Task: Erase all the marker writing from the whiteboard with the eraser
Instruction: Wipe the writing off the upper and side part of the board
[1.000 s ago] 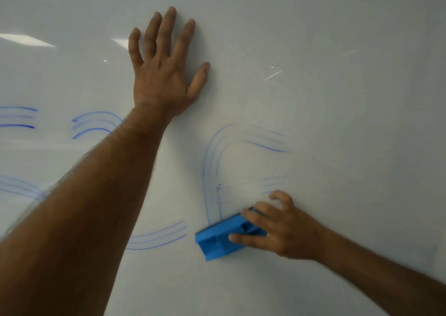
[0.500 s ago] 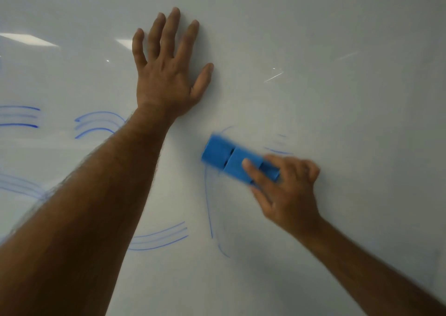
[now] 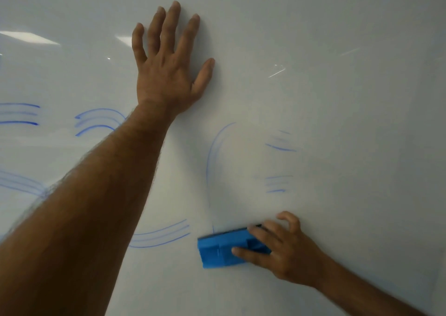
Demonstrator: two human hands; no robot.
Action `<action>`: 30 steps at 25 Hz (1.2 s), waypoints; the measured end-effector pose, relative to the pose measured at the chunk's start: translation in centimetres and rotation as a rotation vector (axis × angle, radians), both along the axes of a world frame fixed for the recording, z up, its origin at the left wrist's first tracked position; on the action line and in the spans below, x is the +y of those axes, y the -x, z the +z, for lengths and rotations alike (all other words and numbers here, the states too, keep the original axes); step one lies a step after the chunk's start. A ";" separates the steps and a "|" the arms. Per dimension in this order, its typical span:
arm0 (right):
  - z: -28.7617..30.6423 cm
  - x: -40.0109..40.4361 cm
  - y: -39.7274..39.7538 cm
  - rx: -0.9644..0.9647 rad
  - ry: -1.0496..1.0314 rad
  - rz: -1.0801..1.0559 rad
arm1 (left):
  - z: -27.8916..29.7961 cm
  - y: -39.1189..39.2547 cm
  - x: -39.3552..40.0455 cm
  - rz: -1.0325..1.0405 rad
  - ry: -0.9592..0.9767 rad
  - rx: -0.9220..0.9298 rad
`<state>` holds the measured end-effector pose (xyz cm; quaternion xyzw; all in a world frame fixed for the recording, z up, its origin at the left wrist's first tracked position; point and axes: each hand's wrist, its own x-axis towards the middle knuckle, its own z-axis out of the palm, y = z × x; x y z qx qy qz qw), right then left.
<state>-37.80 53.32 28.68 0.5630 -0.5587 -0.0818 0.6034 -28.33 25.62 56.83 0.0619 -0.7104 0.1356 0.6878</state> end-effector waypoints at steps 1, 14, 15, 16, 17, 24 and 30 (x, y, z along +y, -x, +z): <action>0.6 -0.3 0.0 -0.017 0.079 -0.007 | 0.0 0.0 0.0 0.001 -0.002 0.000; -1.5 1.4 0.3 -0.005 0.027 -0.056 | -0.1 -0.2 0.1 0.015 -0.006 -0.013; -1.2 1.2 0.2 -0.032 0.100 -0.057 | -0.1 -0.2 0.1 0.018 -0.008 -0.018; -1.2 1.0 0.3 -0.056 0.153 -0.054 | 0.0 -0.3 0.1 0.020 -0.011 -0.023; -1.5 0.9 0.3 -0.066 0.170 -0.050 | 0.0 -0.3 0.1 0.022 -0.013 -0.024; -1.9 2.8 1.1 0.041 -0.150 -0.032 | 0.0 -0.3 0.2 0.018 -0.013 -0.020; 3.5 2.3 0.5 -0.026 0.306 -0.057 | 0.0 -0.3 0.1 0.010 -0.008 -0.016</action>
